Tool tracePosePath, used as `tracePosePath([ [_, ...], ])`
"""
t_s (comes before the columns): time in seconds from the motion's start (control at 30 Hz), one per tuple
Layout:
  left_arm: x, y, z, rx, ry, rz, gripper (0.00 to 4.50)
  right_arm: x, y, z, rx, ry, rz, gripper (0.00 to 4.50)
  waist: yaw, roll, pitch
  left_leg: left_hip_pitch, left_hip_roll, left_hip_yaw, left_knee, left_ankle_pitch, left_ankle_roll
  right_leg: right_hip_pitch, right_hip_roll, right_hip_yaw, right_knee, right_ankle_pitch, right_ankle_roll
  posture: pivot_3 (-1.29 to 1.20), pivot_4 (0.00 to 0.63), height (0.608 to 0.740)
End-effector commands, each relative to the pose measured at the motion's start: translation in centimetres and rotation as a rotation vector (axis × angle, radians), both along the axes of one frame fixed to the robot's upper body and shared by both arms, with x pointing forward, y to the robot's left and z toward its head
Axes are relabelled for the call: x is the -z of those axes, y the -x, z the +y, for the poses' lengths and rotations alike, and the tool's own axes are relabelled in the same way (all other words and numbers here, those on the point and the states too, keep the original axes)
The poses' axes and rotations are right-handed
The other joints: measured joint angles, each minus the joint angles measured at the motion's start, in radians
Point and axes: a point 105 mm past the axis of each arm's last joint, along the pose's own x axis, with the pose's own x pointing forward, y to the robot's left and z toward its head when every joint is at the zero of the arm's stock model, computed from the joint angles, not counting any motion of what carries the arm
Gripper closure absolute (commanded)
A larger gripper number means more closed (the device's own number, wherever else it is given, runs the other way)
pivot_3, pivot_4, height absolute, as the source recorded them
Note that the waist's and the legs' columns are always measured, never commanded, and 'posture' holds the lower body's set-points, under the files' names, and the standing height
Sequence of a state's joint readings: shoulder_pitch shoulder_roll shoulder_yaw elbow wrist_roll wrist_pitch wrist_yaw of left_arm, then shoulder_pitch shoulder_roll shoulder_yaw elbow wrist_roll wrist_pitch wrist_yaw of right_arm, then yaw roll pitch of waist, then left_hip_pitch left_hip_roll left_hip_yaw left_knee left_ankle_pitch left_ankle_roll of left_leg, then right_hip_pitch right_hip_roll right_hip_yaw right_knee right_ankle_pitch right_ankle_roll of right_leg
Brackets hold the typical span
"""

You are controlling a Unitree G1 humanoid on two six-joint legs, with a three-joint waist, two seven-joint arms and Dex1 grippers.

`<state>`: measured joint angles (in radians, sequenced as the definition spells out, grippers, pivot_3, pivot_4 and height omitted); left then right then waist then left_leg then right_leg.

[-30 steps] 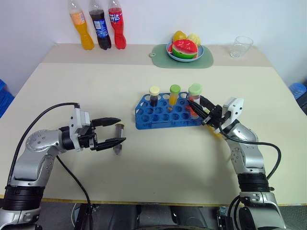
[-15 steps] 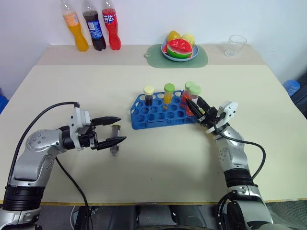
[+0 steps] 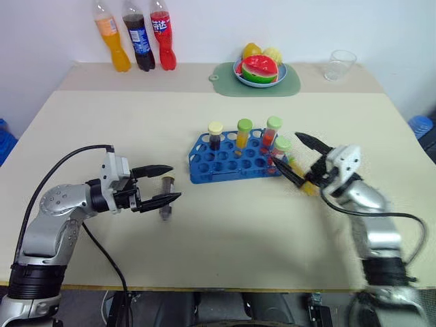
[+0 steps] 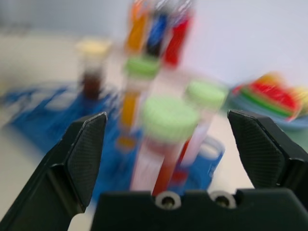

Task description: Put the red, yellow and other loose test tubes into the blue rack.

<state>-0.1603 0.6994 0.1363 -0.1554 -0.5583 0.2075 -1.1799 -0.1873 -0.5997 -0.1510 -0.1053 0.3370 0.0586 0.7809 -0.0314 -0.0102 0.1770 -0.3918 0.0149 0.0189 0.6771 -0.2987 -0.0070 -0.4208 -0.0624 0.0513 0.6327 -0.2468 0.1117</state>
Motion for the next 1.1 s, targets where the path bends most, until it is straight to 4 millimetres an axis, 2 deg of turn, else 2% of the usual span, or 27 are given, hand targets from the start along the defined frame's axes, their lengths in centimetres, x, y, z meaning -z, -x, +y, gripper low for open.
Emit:
tracePosePath([
  [0.03, -0.7, 0.1, -0.2, 0.016, 0.007, -0.039, 0.92, -1.5, 1.3, -1.1, -0.004, 0.063, 0.143, 0.07, 0.001, 0.0, 0.0, 0.0, 0.0, 0.0, 0.0, 0.0, 0.0, 0.0, 0.0, 0.0, 0.0, 0.0, 0.0, 0.0, 0.15, 0.74],
  [0.17, -0.6, 0.0, -0.4, 0.028, 0.01, -0.036, 0.92, -0.3, 0.5, -3.6, 0.134, 0.182, 0.371, 0.07, -0.003, -0.001, -0.001, 0.001, 0.0, 0.001, 0.001, 0.0, 0.0, 0.001, 0.002, 0.001, -0.001, -0.002, -0.004, 0.0, 0.15, 0.74],
  [0.3, -0.5, -0.1, -0.5, 0.038, 0.011, -0.034, 0.92, 0.7, -1.2, -4.9, 0.236, 0.207, 0.569, 0.07, -0.01, -0.001, -0.001, 0.001, 0.0, 0.001, 0.001, 0.0, 0.0, 0.0, 0.001, 0.001, -0.001, -0.002, -0.004, 0.0, 0.15, 0.74],
  [0.53, -0.5, 0.3, -0.6, 0.053, 0.002, -0.032, 0.92, 1.3, -4.7, -3.7, 0.278, 0.161, 0.742, 0.07, -0.01, -0.001, 0.0, -0.002, 0.0, 0.002, 0.001, 0.0, 0.001, -0.003, 0.002, 0.001, -0.001, 0.0, 0.0, 0.0, 0.15, 0.74],
  [0.6, -0.5, 0.4, -0.6, 0.051, 0.0, -0.033, 0.92, 1.4, -4.9, -3.0, 0.254, 0.156, 0.781, 0.07, -0.01, -0.001, 0.0, -0.002, 0.0, 0.002, 0.001, 0.0, 0.001, -0.003, 0.002, 0.001, -0.001, 0.0, 0.0, 0.0, 0.15, 0.74],
  [0.77, -0.6, 0.6, -0.3, 0.032, 0.0, -0.036, 0.92, 3.8, -5.0, -2.3, 0.234, 0.274, 0.86, 0.07, -0.005, -0.001, 0.0, -0.003, 0.0, 0.002, 0.001, 0.0, 0.001, -0.003, 0.001, 0.001, -0.001, 0.0, 0.0, 0.0, 0.15, 0.74],
  [0.87, -0.6, 0.8, -0.3, 0.025, 0.0, -0.037, 0.92, 5.0, -5.0, -2.6, 0.241, 0.346, 0.873, 0.95, -0.008, -0.002, -0.001, -0.003, 0.0, 0.002, 0.001, 0.0, 0.001, -0.003, 0.0, 0.001, -0.001, 0.0, 0.0, 0.0, 0.15, 0.74],
  [1.03, -0.6, 1.0, -0.3, 0.017, 0.0, -0.034, 0.92, 6.2, -4.6, -3.6, 0.234, 0.48, 0.856, 3.4, -0.007, -0.003, -0.002, -0.003, 0.0, 0.002, 0.001, 0.0, 0.001, -0.003, 0.001, 0.0, -0.001, 0.0, 0.0, 0.0, 0.15, 0.74],
  [1.1, -0.6, 1.0, -0.3, 0.016, 0.001, -0.033, 0.92, 6.1, -4.5, -4.0, 0.231, 0.525, 0.829, 3.4, -0.005, -0.004, -0.002, -0.003, 0.0, 0.002, 0.001, 0.0, 0.001, -0.003, 0.001, 0.0, -0.001, 0.0, 0.0, 0.0, 0.15, 0.74],
])
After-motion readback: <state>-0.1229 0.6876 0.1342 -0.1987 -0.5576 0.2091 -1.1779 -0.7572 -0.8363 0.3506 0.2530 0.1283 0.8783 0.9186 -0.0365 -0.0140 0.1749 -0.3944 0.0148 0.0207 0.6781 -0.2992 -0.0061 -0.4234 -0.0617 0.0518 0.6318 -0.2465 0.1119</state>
